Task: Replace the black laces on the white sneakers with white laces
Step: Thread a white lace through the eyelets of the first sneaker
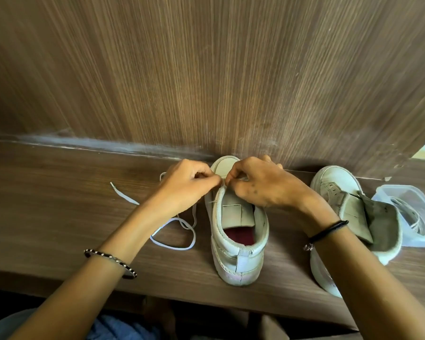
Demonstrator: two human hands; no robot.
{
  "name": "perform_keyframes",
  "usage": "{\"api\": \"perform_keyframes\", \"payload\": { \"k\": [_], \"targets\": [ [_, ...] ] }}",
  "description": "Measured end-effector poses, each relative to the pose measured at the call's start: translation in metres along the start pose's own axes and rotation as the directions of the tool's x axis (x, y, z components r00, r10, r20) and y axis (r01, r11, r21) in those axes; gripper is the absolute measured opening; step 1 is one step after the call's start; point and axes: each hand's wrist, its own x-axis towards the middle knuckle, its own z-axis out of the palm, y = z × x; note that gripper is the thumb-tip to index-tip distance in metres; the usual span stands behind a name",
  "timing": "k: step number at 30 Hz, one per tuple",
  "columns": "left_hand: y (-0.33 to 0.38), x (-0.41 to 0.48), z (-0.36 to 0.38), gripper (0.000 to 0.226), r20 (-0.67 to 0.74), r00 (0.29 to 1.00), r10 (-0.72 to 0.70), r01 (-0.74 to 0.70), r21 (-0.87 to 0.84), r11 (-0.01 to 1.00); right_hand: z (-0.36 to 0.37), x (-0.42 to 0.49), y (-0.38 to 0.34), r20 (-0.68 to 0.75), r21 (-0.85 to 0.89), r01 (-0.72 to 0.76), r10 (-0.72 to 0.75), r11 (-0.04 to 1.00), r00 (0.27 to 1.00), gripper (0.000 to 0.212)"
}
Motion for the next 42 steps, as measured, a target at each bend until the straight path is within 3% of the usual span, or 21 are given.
{"api": "perform_keyframes", "payload": {
  "k": [4,7,18,23,26,29,32,35,39,42],
  "targets": [
    [0.01,0.001,0.016,0.034,0.001,0.953,-0.302,0.295,-0.218,0.93,0.003,-0.001,-0.006,0.012,-0.002,-0.049,0.049,0.999,0.999,0.029],
    [0.014,-0.001,0.017,0.032,0.017,0.919,-0.394,0.385,-0.251,0.888,0.005,-0.002,-0.007,0.004,0.008,-0.059,0.059,0.998,0.998,0.03],
    [0.003,-0.001,-0.005,0.012,0.143,0.946,-0.289,0.321,-0.316,0.893,-0.002,-0.003,-0.001,-0.009,0.037,0.026,-0.026,0.999,1.0,0.03],
    [0.0,-0.003,-0.012,0.025,0.178,0.96,-0.218,0.262,-0.285,0.922,-0.002,0.0,0.007,-0.021,0.057,0.105,-0.104,0.993,0.994,0.02],
    [0.003,-0.005,-0.011,0.014,0.132,0.974,-0.184,0.211,-0.239,0.948,-0.002,-0.003,0.004,-0.042,0.094,0.118,-0.115,0.989,0.993,0.018],
    [0.002,-0.002,-0.007,0.022,0.077,0.965,-0.252,0.263,-0.211,0.941,0.005,-0.001,0.001,-0.113,0.083,0.084,-0.075,0.993,0.991,0.022],
    [0.0,0.001,0.006,0.04,0.042,0.924,-0.379,0.374,-0.297,0.878,0.011,0.003,0.002,-0.136,0.034,0.019,-0.014,0.999,0.991,0.029],
    [0.004,0.0,0.017,0.027,0.063,0.889,-0.454,0.436,-0.422,0.795,0.01,0.003,0.001,-0.142,0.034,-0.037,0.042,0.999,0.989,0.04],
    [0.005,0.001,0.015,0.025,0.211,0.86,-0.464,0.491,-0.588,0.643,0.007,-0.002,-0.001,-0.123,0.072,-0.039,0.048,0.997,0.991,0.04],
    [0.003,-0.001,0.013,0.02,0.299,0.83,-0.471,0.544,-0.621,0.564,0.0,-0.004,0.007,-0.197,0.207,-0.035,0.076,0.978,0.977,0.026]
  ]
}}
